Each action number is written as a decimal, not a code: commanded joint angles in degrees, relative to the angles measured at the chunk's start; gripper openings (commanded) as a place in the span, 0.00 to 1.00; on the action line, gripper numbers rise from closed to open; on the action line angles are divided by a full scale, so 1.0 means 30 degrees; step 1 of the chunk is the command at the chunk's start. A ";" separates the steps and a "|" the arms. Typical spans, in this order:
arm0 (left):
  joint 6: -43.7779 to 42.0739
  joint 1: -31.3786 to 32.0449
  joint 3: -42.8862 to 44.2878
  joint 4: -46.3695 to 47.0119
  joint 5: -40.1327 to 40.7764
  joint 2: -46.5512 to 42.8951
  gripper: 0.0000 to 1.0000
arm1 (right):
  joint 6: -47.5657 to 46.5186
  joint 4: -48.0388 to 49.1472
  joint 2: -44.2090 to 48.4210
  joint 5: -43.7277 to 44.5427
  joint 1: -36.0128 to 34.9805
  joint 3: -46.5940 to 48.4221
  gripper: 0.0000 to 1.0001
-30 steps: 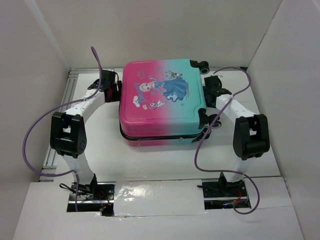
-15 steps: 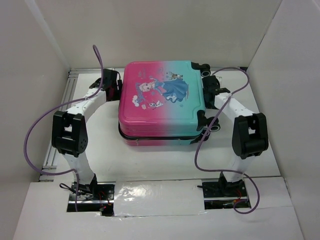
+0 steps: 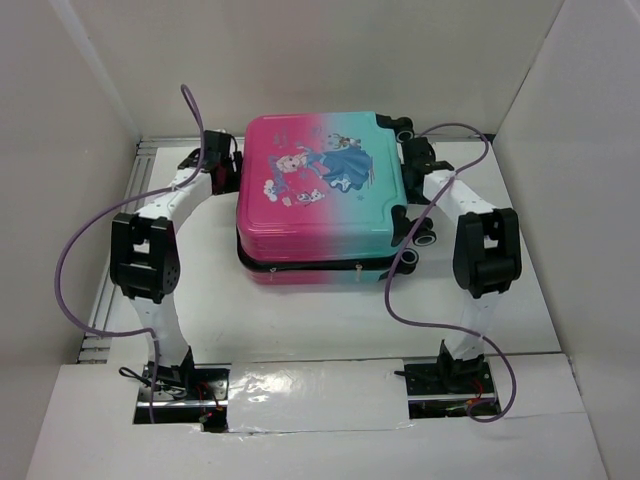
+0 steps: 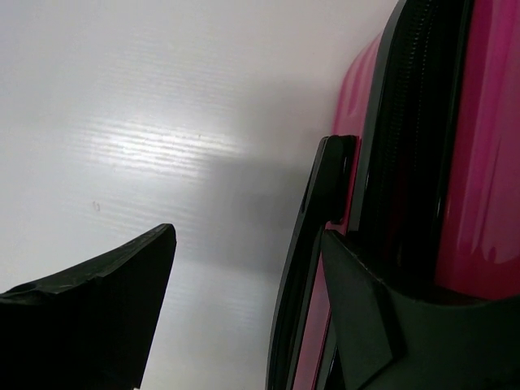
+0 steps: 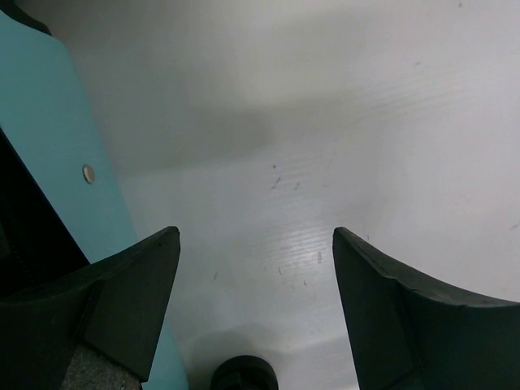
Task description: Pack the luggage
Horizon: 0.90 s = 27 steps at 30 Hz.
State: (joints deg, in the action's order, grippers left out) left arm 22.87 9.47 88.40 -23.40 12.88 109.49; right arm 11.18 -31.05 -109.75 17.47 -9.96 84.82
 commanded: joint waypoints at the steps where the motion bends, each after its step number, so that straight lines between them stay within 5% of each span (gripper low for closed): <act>1: 0.2511 0.3287 0.1468 0.3258 -0.7984 0.1846 0.86 | 0.2719 0.5103 -0.1643 -0.7934 -0.3097 0.0732 0.86; 8: 0.2512 0.3287 0.5133 0.2350 -0.8191 0.3815 0.85 | 0.2340 0.3027 -0.4226 -0.8169 -0.2922 0.5885 0.84; 27: 0.1811 -0.1456 0.0769 0.0622 -0.7605 -0.5031 0.96 | 0.0609 -0.3887 0.1951 -0.3305 -0.0929 0.5832 0.93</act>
State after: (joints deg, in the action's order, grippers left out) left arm 25.69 3.16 91.07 -22.81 1.52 98.28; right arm 9.32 -42.04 -114.08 18.22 -8.88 100.68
